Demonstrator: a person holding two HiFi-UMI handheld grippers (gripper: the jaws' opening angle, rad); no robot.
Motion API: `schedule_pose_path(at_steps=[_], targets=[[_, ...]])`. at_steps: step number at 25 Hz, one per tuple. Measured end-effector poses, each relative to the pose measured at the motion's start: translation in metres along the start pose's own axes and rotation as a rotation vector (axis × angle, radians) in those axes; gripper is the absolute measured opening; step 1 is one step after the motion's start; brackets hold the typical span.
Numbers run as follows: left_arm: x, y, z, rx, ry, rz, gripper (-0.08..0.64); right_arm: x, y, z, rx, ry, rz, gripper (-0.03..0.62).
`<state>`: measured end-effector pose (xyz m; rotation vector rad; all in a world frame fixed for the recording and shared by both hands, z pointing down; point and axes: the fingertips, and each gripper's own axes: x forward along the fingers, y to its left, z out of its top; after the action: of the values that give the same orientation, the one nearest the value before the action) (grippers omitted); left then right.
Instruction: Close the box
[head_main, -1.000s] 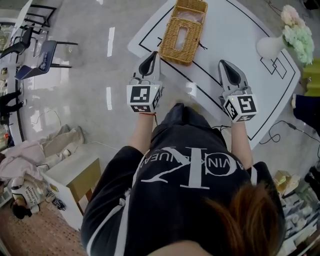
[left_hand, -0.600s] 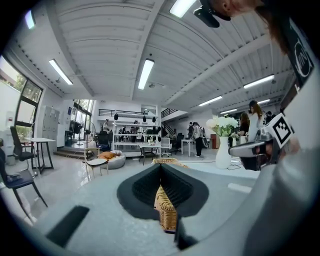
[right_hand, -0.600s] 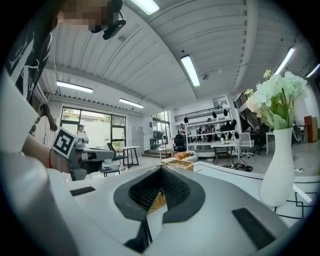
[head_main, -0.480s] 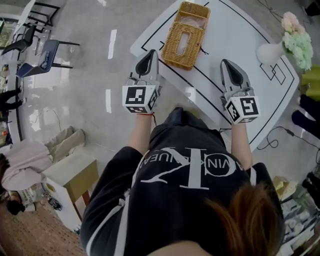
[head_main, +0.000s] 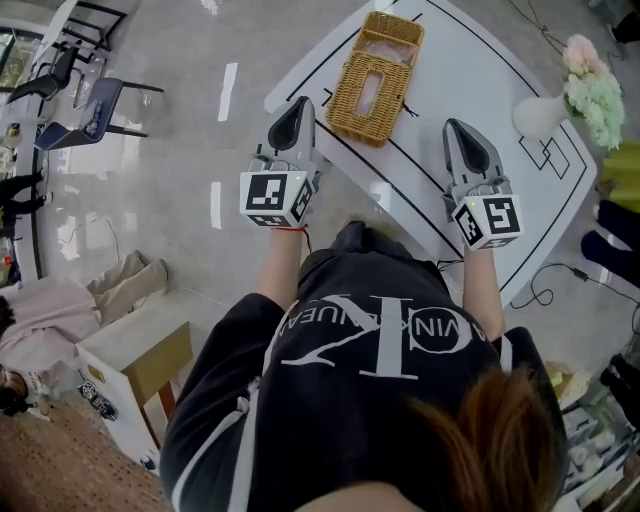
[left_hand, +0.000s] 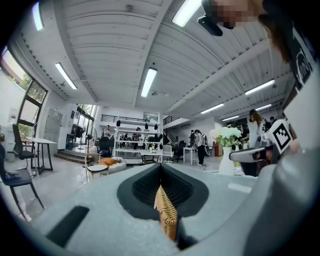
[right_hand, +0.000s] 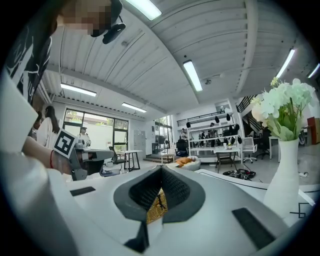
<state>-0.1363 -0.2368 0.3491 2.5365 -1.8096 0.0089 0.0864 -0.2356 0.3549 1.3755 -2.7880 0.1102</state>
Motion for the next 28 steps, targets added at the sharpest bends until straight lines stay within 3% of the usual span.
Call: schedule_pose_path(at_steps=[15, 28], targets=[[-0.006, 0.016, 0.019, -0.027, -0.064, 0.037, 0.011, 0.012, 0.004, 0.020, -0.024, -0.041, 0.036, -0.003], [-0.005, 0.020, 0.021, -0.037, -0.071, 0.038, 0.011, 0.016, 0.003, 0.025, -0.038, -0.039, 0.043, -0.003]])
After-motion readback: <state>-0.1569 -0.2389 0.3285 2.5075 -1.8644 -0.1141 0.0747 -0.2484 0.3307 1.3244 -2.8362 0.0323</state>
